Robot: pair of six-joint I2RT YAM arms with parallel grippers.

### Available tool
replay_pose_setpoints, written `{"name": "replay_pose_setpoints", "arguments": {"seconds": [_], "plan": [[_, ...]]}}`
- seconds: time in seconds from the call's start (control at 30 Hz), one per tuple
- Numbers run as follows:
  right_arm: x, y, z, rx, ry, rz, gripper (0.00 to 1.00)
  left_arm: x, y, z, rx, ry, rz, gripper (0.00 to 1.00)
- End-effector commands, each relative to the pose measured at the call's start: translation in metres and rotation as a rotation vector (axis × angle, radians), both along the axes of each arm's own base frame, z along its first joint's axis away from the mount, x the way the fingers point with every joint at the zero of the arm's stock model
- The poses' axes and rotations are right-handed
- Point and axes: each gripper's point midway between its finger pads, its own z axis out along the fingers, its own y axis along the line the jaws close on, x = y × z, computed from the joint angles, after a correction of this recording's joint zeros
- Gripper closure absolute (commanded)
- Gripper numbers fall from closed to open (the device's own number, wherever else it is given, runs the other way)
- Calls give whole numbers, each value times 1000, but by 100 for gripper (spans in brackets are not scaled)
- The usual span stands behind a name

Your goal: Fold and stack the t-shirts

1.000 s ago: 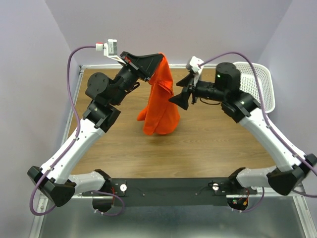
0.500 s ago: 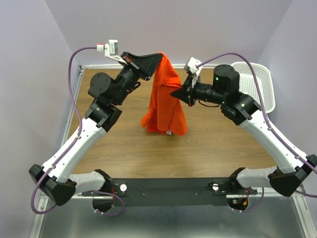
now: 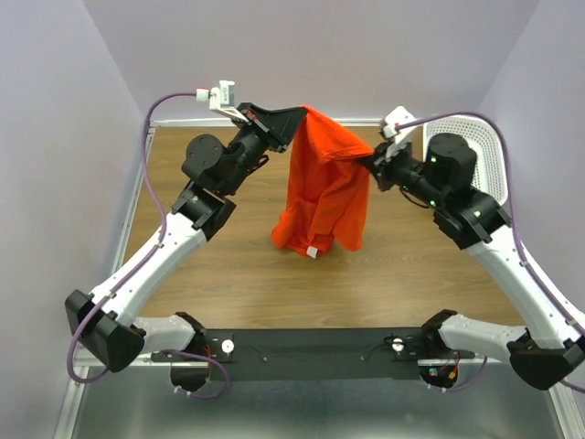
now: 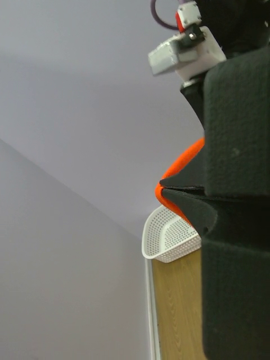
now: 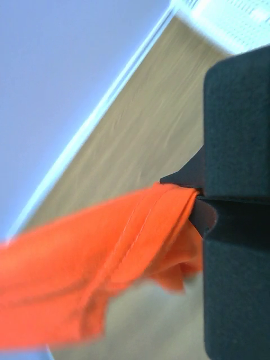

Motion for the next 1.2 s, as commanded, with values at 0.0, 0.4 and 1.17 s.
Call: {"name": "replay_pose_setpoints", "arguments": {"seconds": [0.0, 0.4, 1.17], "plan": [[35, -83, -17, -101, -35, -379, 99, 29, -24, -48, 30, 64, -13, 100], [113, -222, -164, -245, 312, -628, 84, 155, -160, -162, 382, 103, -108, 58], [-19, -85, -172, 109, 541, 191, 7, -18, -99, -339, 679, 466, -47, 32]]}}
